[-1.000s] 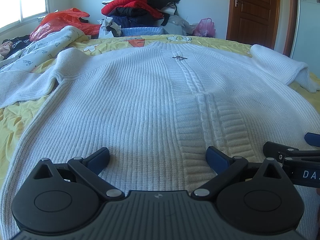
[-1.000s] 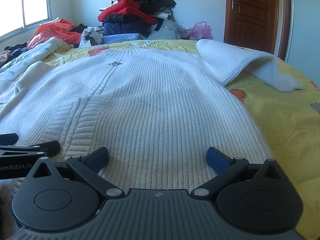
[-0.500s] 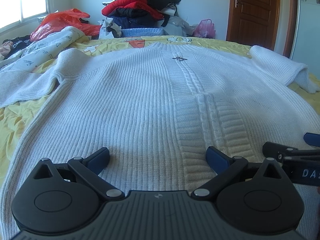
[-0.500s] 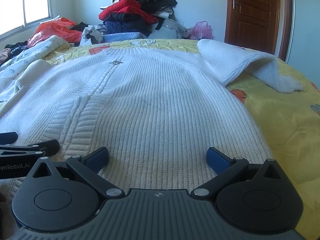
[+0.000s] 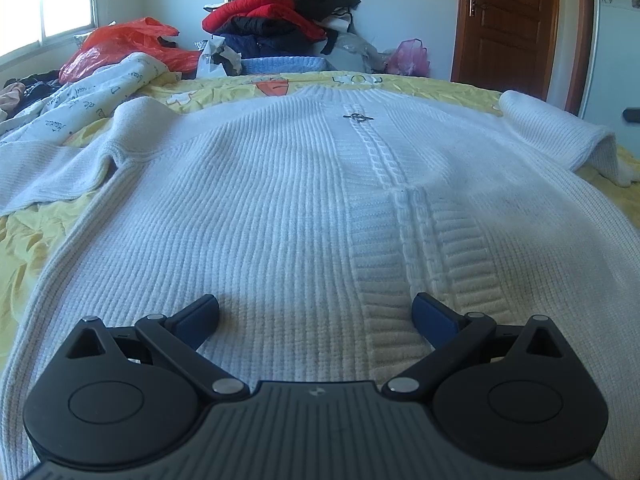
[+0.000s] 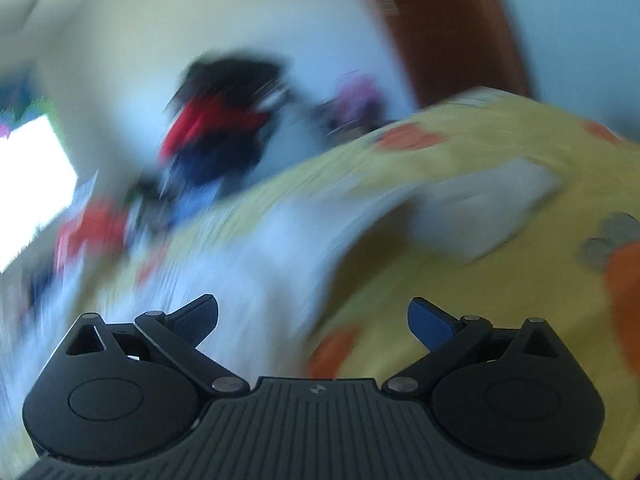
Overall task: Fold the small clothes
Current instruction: 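Grasp the cardigan sleeve cuff with the right tool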
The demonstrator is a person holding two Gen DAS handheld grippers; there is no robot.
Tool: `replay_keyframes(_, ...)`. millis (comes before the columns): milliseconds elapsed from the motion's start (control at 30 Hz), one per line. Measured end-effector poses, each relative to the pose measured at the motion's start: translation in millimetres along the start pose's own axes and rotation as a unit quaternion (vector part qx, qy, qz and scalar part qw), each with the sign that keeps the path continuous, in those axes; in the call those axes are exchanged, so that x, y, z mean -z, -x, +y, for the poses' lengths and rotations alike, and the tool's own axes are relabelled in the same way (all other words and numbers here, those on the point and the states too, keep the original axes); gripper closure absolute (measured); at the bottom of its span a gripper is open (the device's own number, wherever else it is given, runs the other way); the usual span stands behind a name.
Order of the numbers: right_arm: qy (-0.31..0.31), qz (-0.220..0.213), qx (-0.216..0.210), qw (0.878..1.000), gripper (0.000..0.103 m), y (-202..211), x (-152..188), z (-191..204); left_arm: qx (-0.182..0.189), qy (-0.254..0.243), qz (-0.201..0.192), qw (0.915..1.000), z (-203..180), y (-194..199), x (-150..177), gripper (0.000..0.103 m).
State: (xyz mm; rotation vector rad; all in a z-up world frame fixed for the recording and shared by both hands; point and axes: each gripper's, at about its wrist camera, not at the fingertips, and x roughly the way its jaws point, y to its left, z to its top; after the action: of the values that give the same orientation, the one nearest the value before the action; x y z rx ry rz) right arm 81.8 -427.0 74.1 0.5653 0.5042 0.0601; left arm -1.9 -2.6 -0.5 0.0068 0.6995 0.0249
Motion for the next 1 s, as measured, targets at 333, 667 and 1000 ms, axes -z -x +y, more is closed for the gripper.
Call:
replay_keyframes(333, -0.283, -0.053, 0.039, 0.957, 0.019, -51.8, -56.4, -159.6, 0.001, 0.001, 0.000, 1.0000, 0.7, 0.1, 0.4, 0.000)
replay_keyframes(667, -0.198, -0.039, 0.105, 0.974, 0.087, -97.8, -74.7, -143.5, 0.001, 0.001, -0.001, 1.0000, 0.7, 0.2, 0.3, 0.000)
replay_keyframes(1000, -0.057, -0.103, 0.000, 0.993, 0.086, -49.3, -89.6, -18.8, 0.002, 0.002, -0.001, 1.0000, 0.2, -0.6, 0.0, 0.000)
